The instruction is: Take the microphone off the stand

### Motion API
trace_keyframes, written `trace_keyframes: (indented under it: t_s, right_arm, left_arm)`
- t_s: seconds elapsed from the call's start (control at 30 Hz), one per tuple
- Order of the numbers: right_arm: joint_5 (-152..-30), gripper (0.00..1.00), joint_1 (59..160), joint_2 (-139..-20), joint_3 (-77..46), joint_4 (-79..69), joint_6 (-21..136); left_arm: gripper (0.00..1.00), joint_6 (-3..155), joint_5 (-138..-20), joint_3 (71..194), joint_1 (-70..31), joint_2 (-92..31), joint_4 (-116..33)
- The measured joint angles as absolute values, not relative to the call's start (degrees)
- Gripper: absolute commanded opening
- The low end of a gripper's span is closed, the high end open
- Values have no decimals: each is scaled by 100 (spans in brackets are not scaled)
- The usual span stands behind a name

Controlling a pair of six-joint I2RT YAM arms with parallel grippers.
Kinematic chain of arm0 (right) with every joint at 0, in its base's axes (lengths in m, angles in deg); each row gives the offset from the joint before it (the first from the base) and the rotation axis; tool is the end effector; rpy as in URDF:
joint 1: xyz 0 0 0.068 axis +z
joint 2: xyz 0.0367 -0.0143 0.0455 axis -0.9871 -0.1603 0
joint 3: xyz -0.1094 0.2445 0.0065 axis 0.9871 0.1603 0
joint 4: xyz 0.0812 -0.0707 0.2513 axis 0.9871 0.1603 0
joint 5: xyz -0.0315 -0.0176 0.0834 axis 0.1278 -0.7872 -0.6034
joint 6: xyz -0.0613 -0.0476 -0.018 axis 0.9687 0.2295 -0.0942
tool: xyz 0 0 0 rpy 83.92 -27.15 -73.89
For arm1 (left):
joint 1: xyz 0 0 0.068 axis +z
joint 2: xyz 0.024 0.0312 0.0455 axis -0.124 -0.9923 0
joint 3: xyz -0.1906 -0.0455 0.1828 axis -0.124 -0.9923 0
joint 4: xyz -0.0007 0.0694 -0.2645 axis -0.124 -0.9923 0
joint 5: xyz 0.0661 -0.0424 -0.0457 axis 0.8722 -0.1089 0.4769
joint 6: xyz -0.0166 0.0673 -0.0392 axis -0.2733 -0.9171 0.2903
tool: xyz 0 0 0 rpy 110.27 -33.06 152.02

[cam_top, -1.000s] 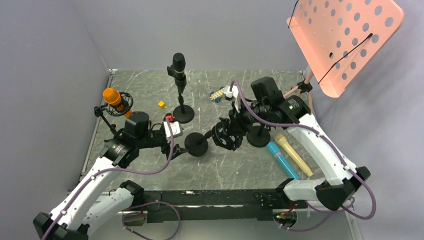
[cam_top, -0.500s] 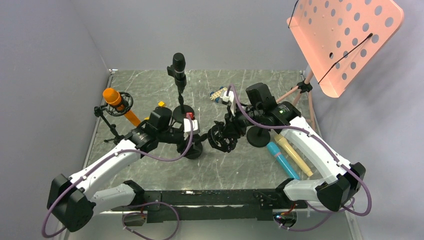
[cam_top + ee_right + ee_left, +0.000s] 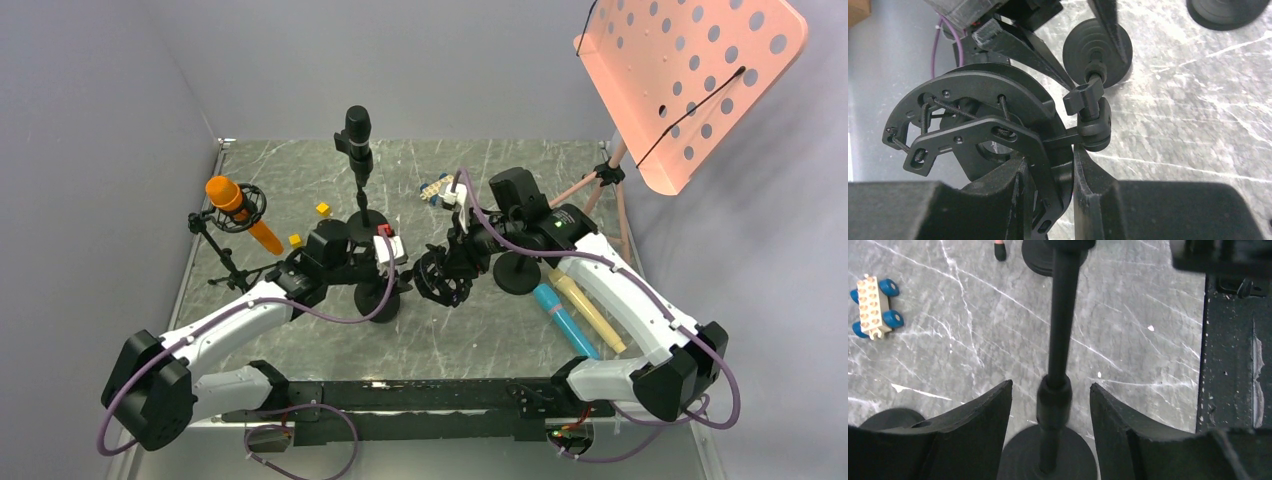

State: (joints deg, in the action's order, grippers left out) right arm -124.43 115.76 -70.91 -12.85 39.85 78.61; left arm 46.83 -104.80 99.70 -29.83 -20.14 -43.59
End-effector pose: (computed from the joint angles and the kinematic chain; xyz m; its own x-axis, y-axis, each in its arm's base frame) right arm 0.2095 0.2018 0.3341 -0.3653 -0.4782 -0.7987 -0.9291 0.2406 0.2809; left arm 0.2063 -0.2032 0.2348 -0.0522 0.3562 -0.9329 0.9641 0.2614 0.0459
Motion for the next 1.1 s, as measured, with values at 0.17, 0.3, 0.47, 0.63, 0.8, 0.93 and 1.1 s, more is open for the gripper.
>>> trace_keyframes:
  t_s: [0.17, 0.3, 0.47, 0.63, 0.8, 0.93, 1.1]
  right_arm:
    - [-12624, 0, 11600, -7231, -1285, 3961, 7826]
    - [-12679, 0, 11602, -7325, -1292, 3959, 7793]
    - [-12683, 0, 11565, -7327, -1307, 3978, 7581]
    - [-12690, 0, 11515, -7351, -1312, 3904, 7157]
    - [-12727, 0, 11322, -7539, -1314, 3605, 6353]
    - [-12915, 0, 11213, -7834, -1438, 3338, 5778]
    - [-13015, 0, 11171, -8063, -1458, 3141, 5783]
  left_arm:
    - [54, 4591, -10670, 9972, -2989, -2217, -4085]
    - [29, 4442, -11096, 10027, -2998, -2484, -4238]
    - [0, 4178, -11166, 10134, -2987, -2569, -4411]
    - [0, 4514, -10517, 9895, -3105, -2208, -4269]
    - [8, 5559, -8104, 9672, -3822, -1703, -4053]
    - [75, 6305, -6981, 9889, -4025, -1732, -4328]
    - [96, 5846, -7114, 10048, -3700, -1655, -4837]
